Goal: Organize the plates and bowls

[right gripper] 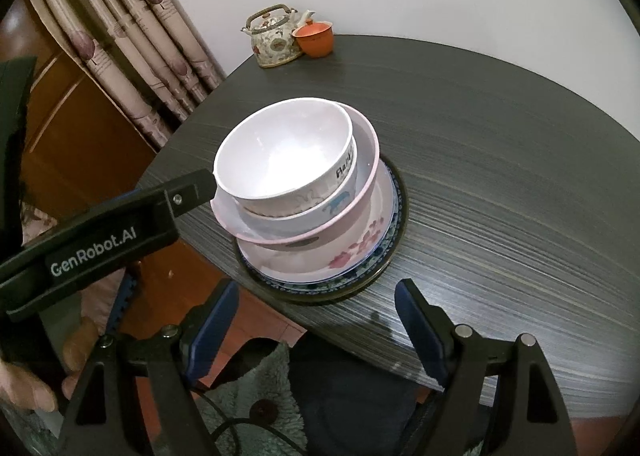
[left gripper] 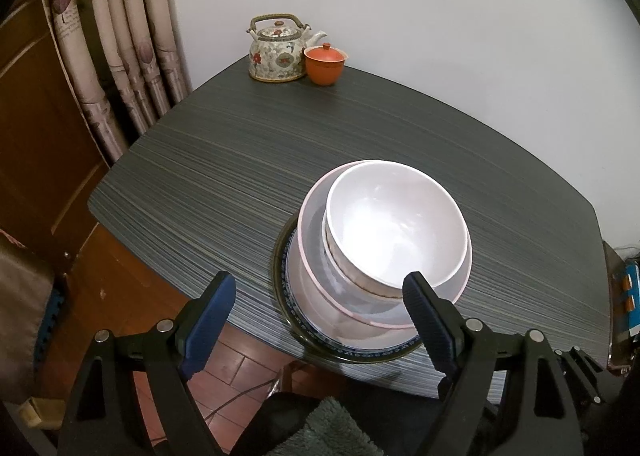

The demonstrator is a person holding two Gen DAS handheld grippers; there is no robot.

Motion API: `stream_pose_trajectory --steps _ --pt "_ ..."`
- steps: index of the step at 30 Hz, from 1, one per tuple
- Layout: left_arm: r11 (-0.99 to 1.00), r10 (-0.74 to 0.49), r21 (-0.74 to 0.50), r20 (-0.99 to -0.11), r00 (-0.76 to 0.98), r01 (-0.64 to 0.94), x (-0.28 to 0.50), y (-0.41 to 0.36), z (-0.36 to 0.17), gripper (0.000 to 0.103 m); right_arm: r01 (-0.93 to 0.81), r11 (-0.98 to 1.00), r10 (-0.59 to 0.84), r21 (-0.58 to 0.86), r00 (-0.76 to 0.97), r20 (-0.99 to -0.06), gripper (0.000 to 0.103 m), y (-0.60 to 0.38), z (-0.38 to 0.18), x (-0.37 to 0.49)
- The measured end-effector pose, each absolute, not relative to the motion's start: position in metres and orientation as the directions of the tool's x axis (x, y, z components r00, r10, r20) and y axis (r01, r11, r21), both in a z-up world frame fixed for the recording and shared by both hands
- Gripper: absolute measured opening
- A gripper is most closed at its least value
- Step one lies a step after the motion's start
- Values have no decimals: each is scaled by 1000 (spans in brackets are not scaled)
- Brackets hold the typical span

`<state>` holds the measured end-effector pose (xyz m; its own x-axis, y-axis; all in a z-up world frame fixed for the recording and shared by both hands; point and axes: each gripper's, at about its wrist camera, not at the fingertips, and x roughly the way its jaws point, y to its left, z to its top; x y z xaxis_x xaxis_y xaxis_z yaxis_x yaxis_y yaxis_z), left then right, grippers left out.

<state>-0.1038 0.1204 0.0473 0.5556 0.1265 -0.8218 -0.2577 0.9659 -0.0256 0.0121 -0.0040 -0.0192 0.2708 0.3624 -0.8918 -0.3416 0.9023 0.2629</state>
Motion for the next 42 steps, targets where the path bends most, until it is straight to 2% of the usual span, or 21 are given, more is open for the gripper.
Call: stream_pose_trajectory --steps 42 --pt "975 98 -25 -841 532 -219 -98 114 41 83 -332 903 358 273 232 -904 82 0 -26 18"
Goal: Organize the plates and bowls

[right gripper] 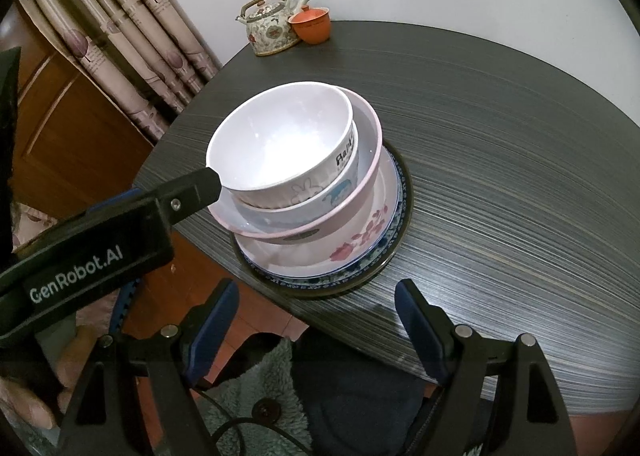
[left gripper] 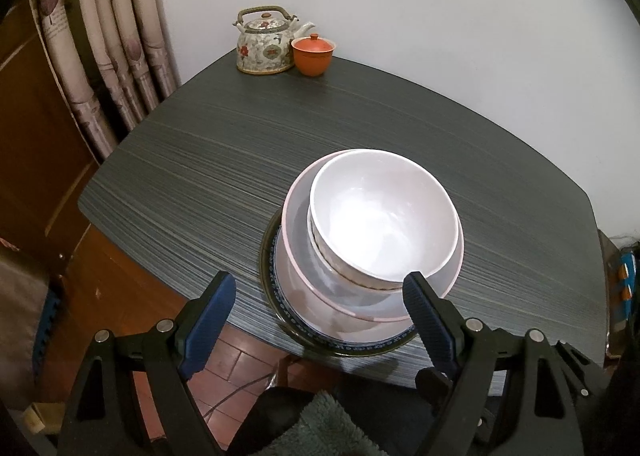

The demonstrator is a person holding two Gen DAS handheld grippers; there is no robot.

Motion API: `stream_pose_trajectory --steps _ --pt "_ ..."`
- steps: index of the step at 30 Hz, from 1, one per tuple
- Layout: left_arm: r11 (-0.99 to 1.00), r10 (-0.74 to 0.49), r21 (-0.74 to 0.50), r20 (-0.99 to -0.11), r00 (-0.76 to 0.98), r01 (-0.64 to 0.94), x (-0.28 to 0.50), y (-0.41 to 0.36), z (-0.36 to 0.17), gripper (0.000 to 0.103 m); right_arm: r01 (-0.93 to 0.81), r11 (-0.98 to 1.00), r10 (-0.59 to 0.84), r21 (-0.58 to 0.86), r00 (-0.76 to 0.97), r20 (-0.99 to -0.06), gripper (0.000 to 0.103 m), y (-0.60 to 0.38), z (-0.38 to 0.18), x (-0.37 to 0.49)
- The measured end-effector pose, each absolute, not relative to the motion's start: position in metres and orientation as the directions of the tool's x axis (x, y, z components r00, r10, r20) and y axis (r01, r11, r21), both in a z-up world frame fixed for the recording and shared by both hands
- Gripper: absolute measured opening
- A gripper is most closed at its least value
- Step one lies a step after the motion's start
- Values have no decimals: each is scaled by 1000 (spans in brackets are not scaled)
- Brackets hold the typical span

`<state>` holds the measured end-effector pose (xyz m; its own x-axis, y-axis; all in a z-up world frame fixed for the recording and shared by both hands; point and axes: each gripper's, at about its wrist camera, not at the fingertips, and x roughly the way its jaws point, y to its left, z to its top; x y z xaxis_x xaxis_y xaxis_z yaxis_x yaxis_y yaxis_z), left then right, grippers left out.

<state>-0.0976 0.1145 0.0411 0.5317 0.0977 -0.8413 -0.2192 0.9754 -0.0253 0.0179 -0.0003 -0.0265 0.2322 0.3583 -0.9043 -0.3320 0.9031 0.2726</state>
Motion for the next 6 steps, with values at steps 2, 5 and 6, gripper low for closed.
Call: stream_pose_trajectory --steps 2,5,6 --pt "975 97 -26 -841 532 -220 -98 114 41 83 -331 903 359 273 234 -904 82 0 -26 19" --pt "975 106 -19 -838 536 -222 -98 113 41 83 -330 905 355 268 239 -904 82 0 -27 19" --pt "976 103 -18 -837 537 -216 -98 113 42 83 -330 905 355 268 239 -904 82 0 -27 19"
